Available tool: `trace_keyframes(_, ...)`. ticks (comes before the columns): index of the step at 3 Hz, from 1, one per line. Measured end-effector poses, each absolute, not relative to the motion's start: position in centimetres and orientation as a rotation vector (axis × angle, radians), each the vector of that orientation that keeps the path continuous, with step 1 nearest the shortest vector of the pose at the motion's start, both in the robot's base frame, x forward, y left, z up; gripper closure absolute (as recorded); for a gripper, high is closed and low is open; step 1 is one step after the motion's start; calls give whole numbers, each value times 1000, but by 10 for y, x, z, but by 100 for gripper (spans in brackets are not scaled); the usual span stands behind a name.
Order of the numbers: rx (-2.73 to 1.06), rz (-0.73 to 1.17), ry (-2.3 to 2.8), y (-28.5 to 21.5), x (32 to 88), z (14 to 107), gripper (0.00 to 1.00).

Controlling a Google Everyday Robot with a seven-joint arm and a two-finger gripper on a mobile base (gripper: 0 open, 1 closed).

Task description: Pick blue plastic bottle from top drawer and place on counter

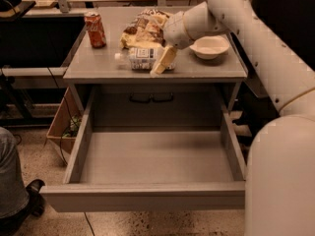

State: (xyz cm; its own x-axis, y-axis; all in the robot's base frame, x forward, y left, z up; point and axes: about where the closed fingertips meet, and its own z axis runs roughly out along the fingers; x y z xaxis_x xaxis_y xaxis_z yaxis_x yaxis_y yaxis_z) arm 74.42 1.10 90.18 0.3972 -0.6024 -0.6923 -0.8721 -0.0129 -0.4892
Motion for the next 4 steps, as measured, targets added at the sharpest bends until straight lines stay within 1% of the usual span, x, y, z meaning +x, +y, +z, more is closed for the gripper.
trace_keyframes(1,-1698,376,1302,6,727,920,0)
trace_keyframes(2,-1656,346,1339,-32,696,954,0)
trace_keyframes(4,-1512,199,1389,-142,621,1037,0)
